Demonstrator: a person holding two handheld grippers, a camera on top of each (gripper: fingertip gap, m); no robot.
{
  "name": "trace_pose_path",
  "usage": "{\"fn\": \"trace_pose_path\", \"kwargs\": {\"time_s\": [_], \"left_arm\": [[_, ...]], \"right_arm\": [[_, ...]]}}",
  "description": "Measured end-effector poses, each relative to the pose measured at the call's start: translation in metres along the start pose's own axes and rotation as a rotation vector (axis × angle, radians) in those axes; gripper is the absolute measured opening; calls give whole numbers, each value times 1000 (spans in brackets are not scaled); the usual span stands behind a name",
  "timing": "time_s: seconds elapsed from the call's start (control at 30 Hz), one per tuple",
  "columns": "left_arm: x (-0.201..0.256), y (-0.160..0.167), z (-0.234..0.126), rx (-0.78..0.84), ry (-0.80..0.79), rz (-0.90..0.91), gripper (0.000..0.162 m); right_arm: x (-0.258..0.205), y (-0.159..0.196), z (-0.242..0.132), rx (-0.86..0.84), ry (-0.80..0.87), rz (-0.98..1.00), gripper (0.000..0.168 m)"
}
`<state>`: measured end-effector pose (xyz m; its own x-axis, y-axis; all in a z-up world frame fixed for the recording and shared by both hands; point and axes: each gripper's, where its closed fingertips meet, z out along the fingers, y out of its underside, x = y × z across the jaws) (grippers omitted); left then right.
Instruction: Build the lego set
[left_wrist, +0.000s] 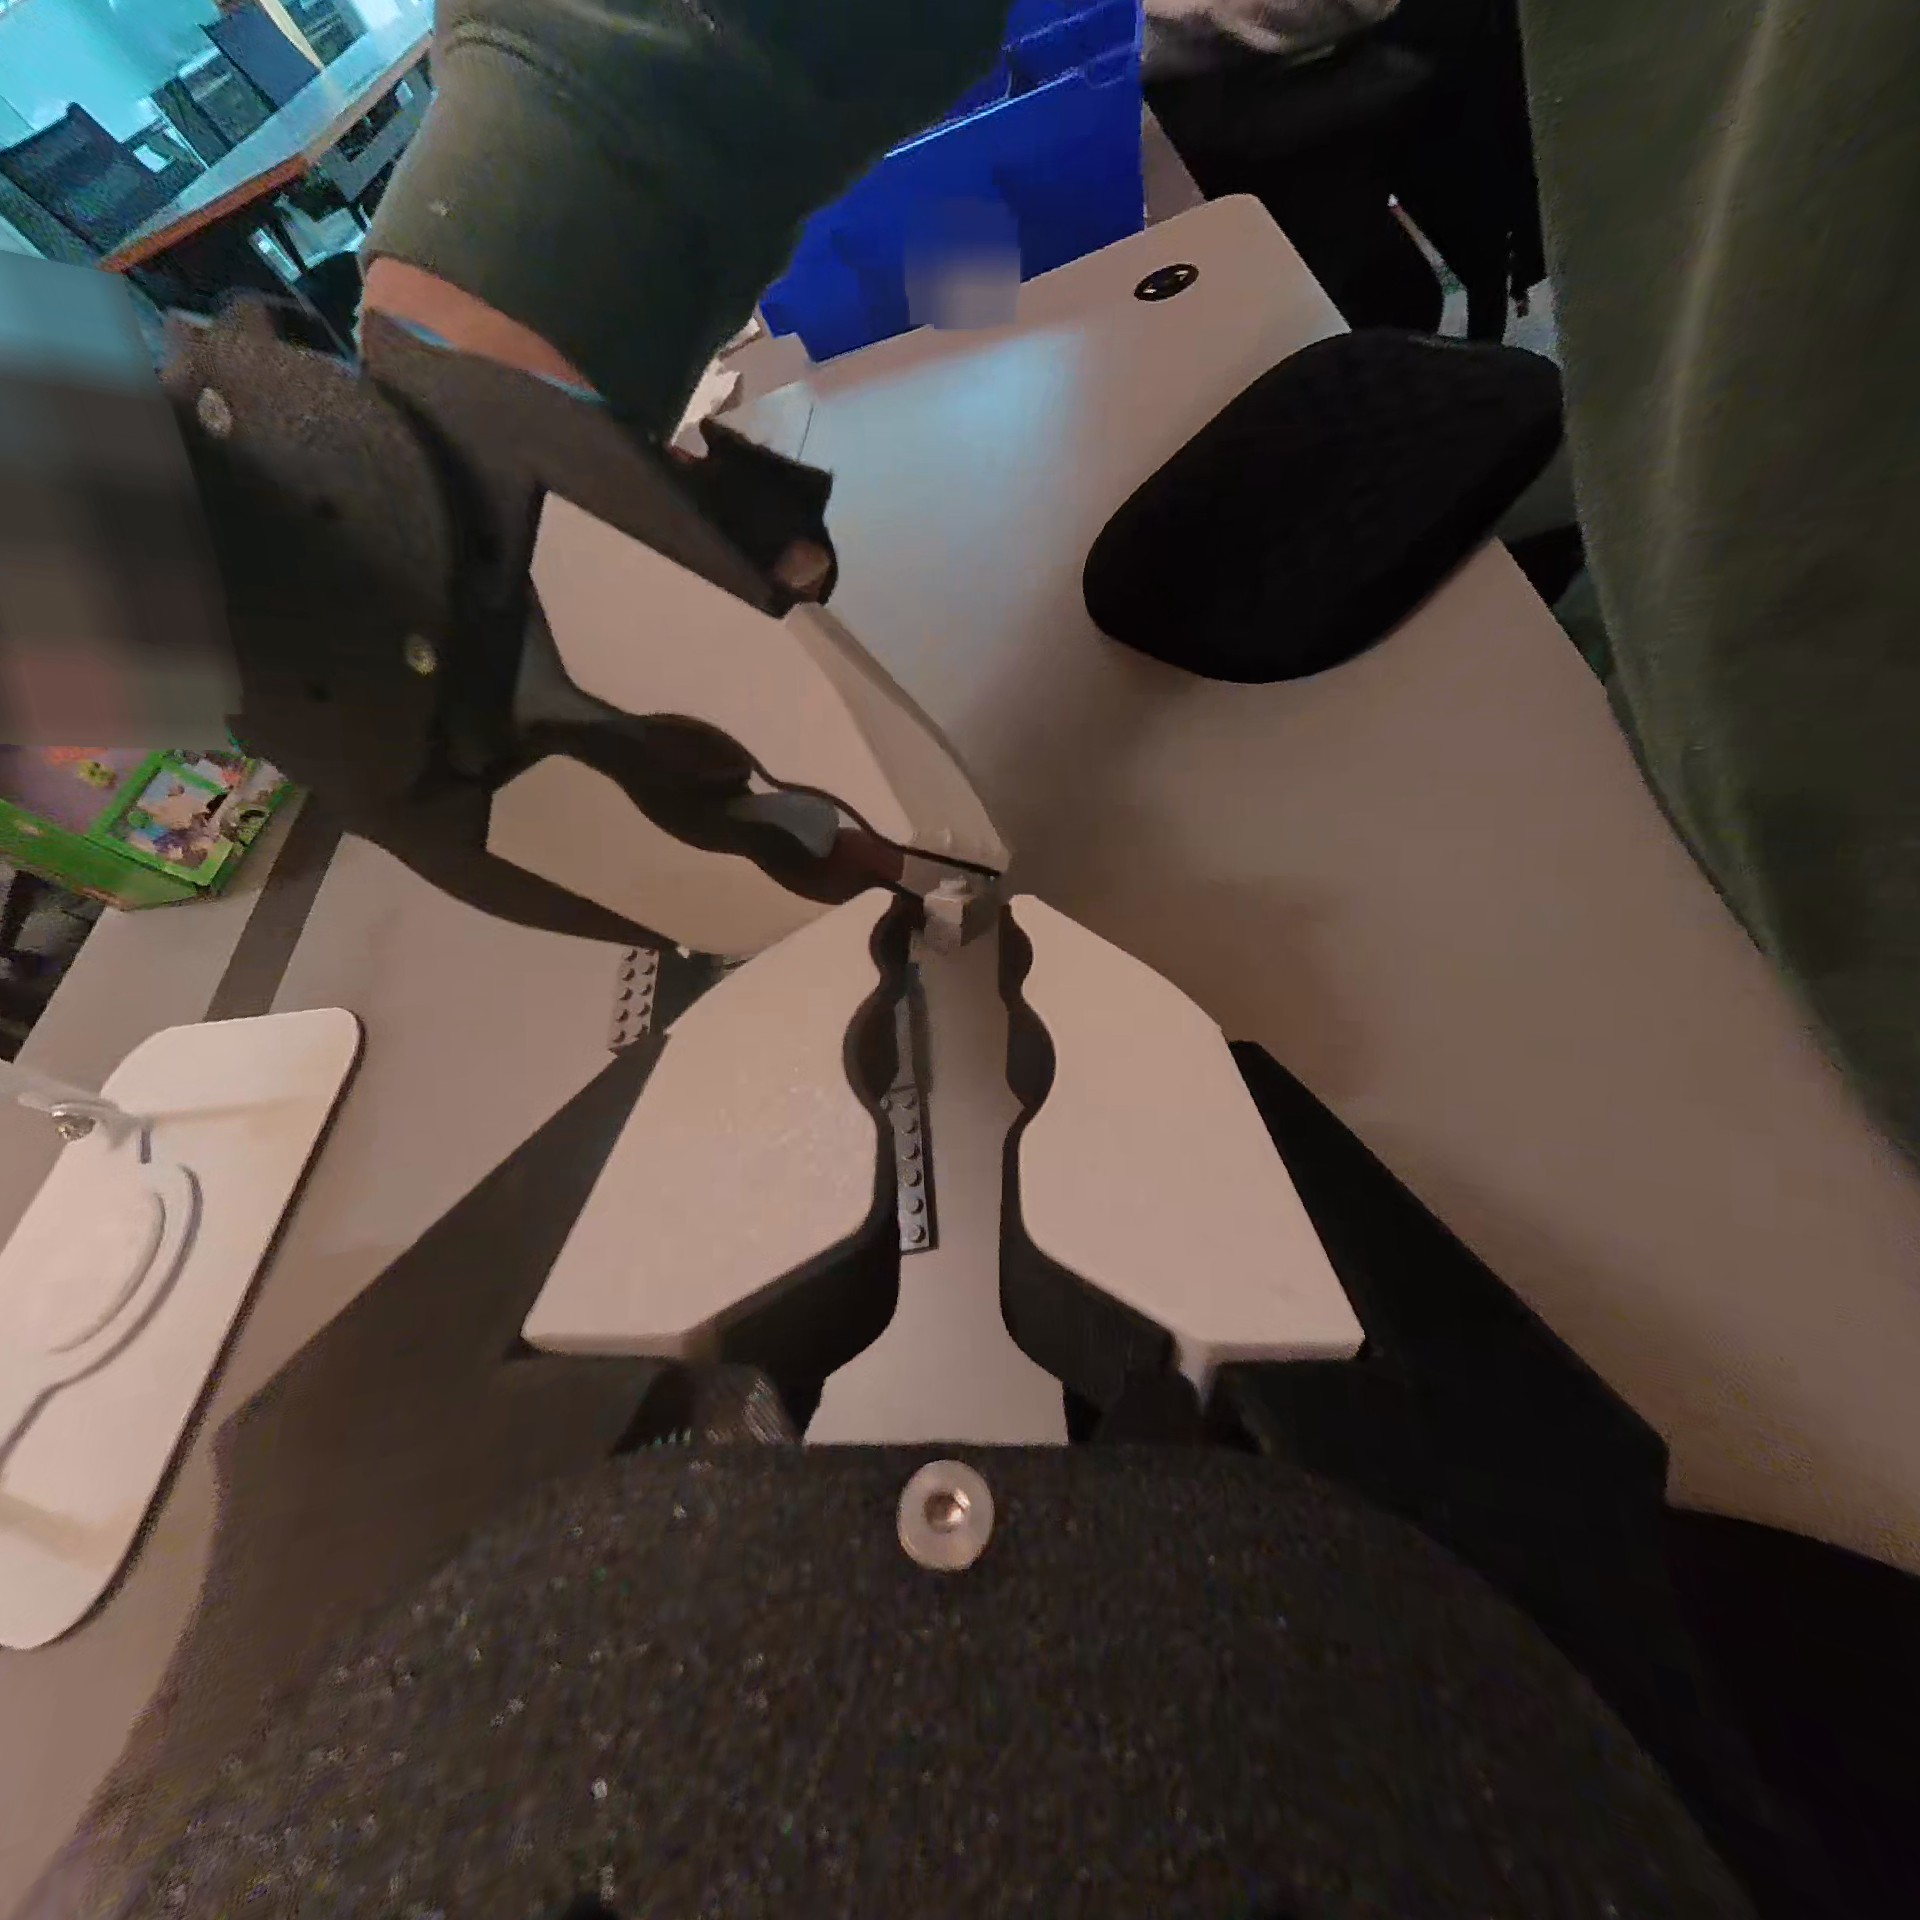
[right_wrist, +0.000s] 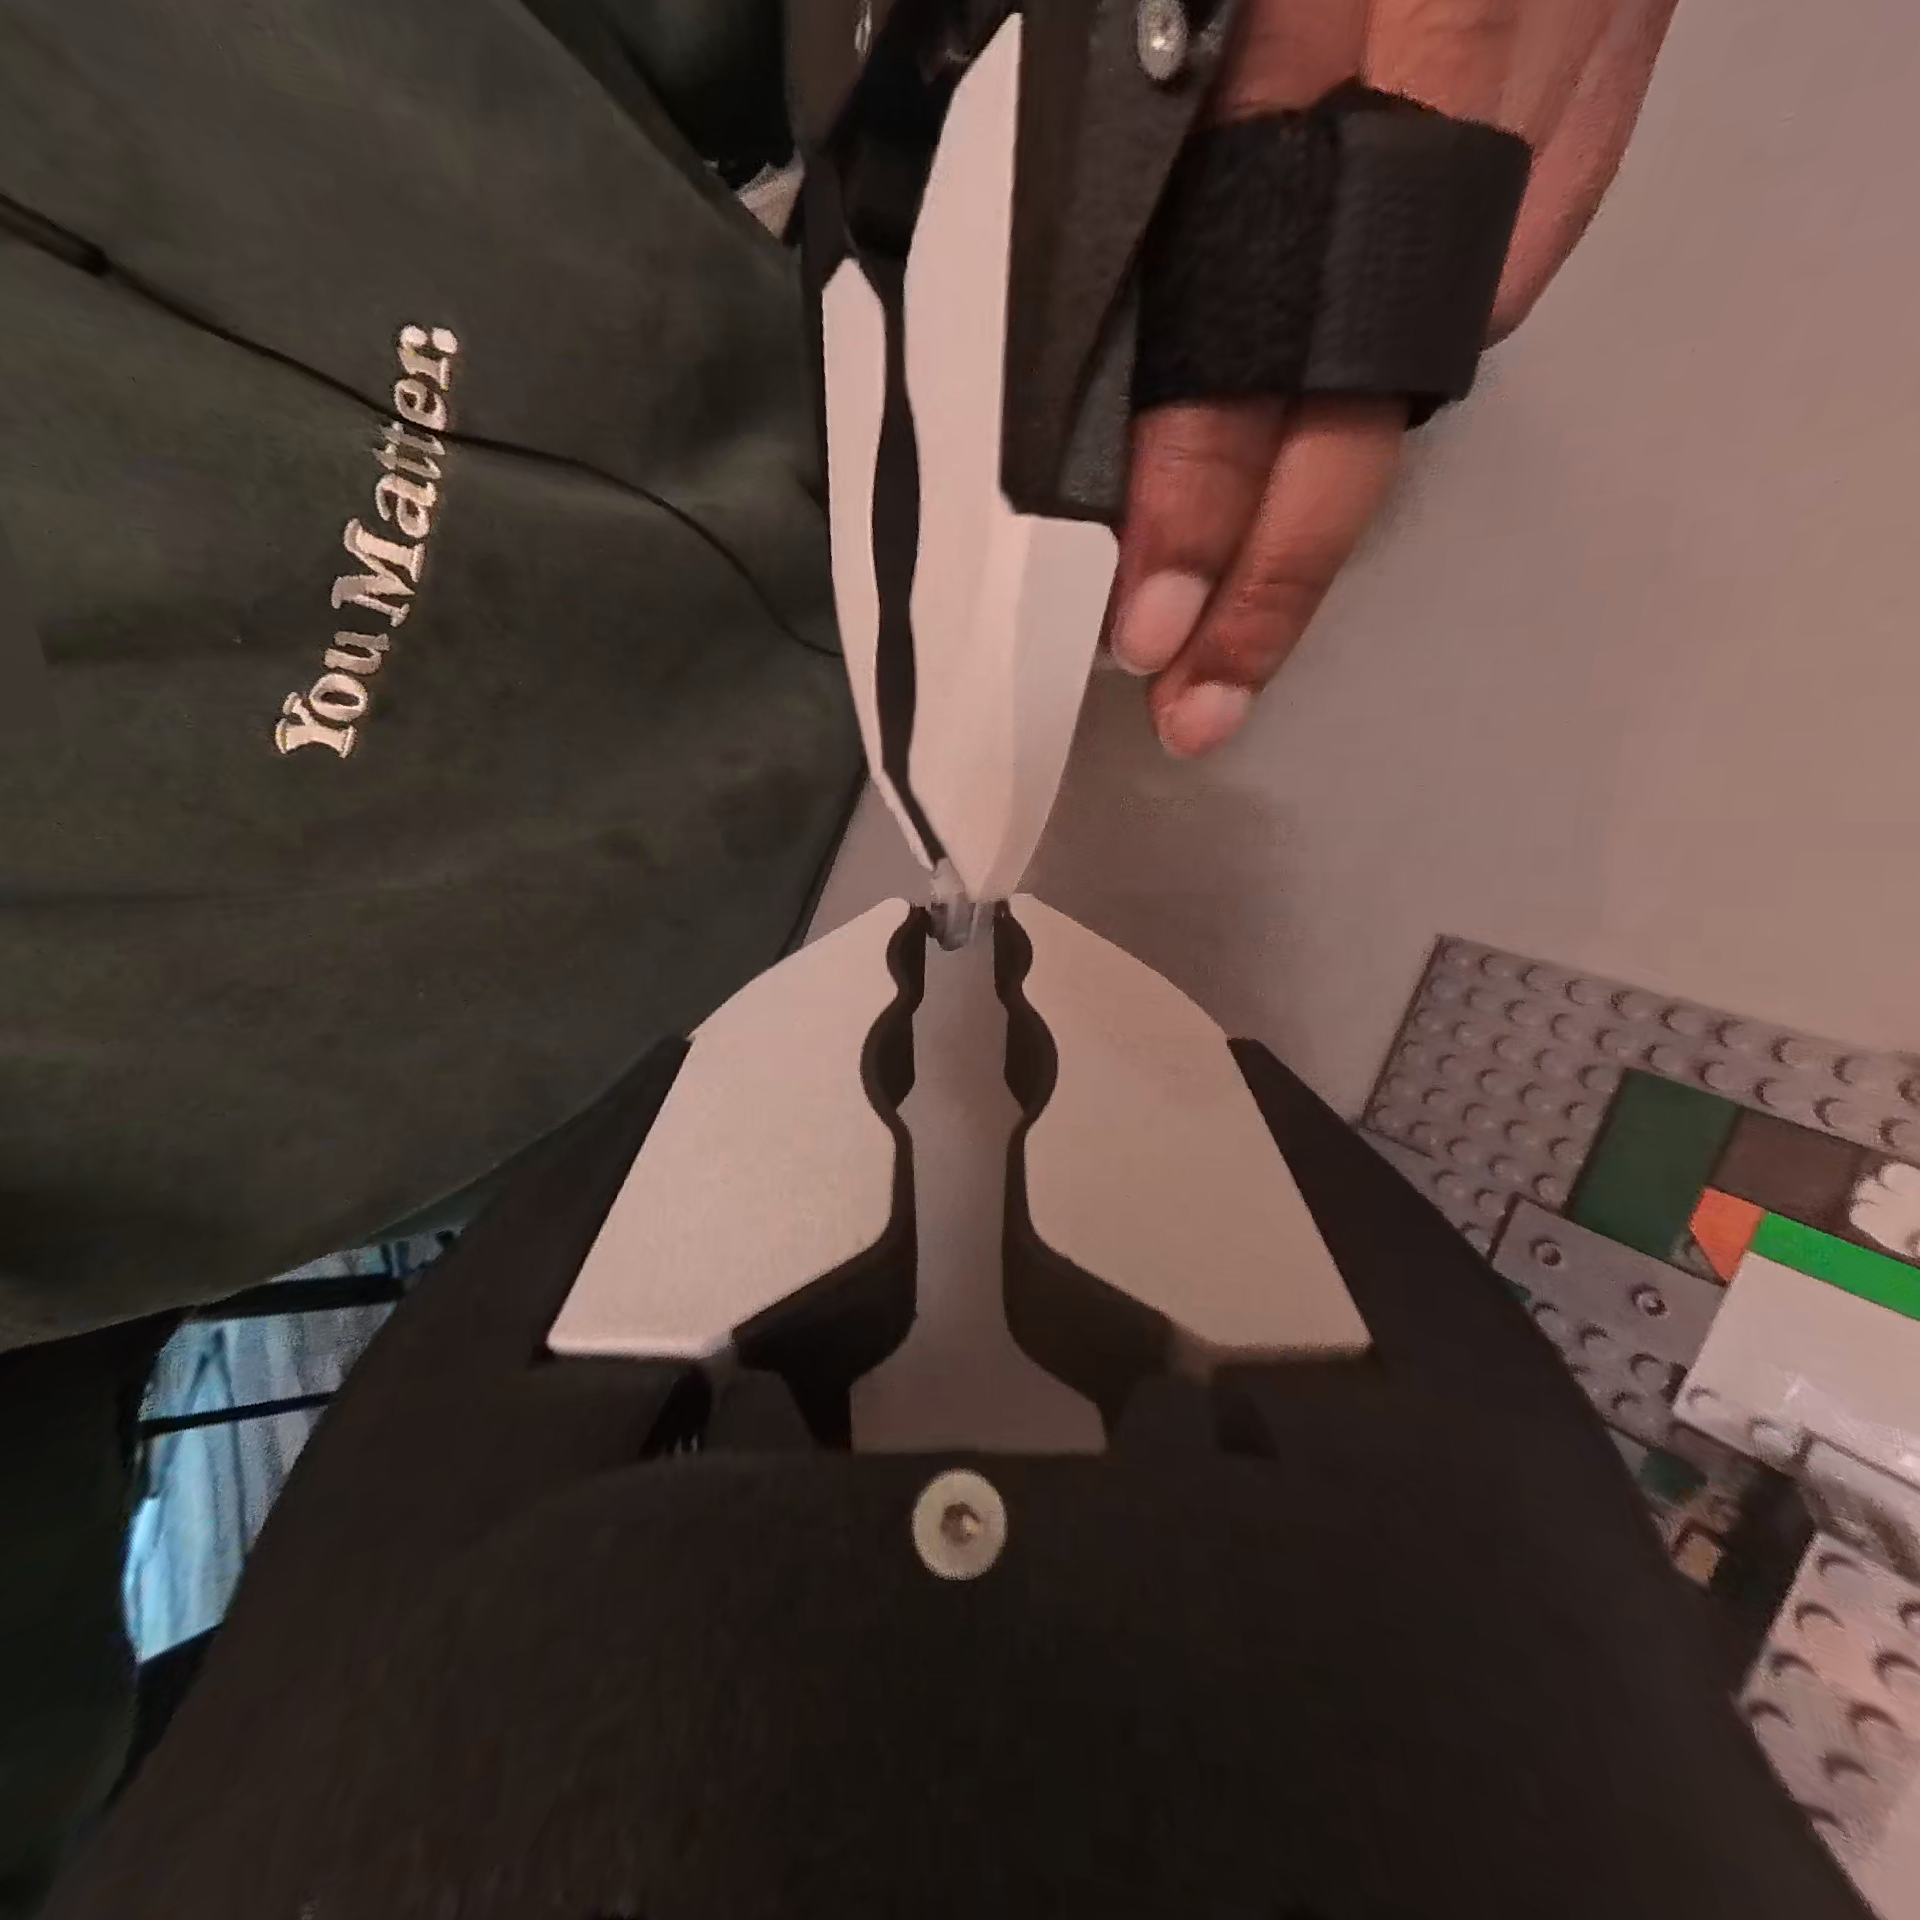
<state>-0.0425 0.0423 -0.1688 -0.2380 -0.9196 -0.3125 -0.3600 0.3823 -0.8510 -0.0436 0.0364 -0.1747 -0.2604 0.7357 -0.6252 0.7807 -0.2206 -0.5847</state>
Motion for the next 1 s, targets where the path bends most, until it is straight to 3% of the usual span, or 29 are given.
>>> {"fn": "trace_pose_path", "kwargs": {"time_s": [0.23, 0.37, 0.43, 0.6, 0.67, 0.83, 1.0], "left_arm": [[6, 4, 0, -27, -34, 78, 9], [-6, 4, -4, 14, -94, -10, 8], [-19, 5, -9, 67, -139, -128, 8], [-55, 24, -15, 167, -230, -419, 8], [-64, 27, -11, 208, -224, -509, 8], [-85, 26, 4, 266, -197, -652, 8], [-95, 21, 13, 288, -196, -661, 8]], "right_arm": [[-1, 0, 7, 7, -71, 43, 12], [4, -5, 1, 75, -30, 55, 14], [7, -11, -9, 146, 52, 27, 23], [39, -17, -38, 275, 591, -195, 27], [48, -14, -44, 296, 733, -222, 26], [61, -9, -61, 419, 804, -141, 19], [65, -4, -79, 477, 810, -101, 11]]}}
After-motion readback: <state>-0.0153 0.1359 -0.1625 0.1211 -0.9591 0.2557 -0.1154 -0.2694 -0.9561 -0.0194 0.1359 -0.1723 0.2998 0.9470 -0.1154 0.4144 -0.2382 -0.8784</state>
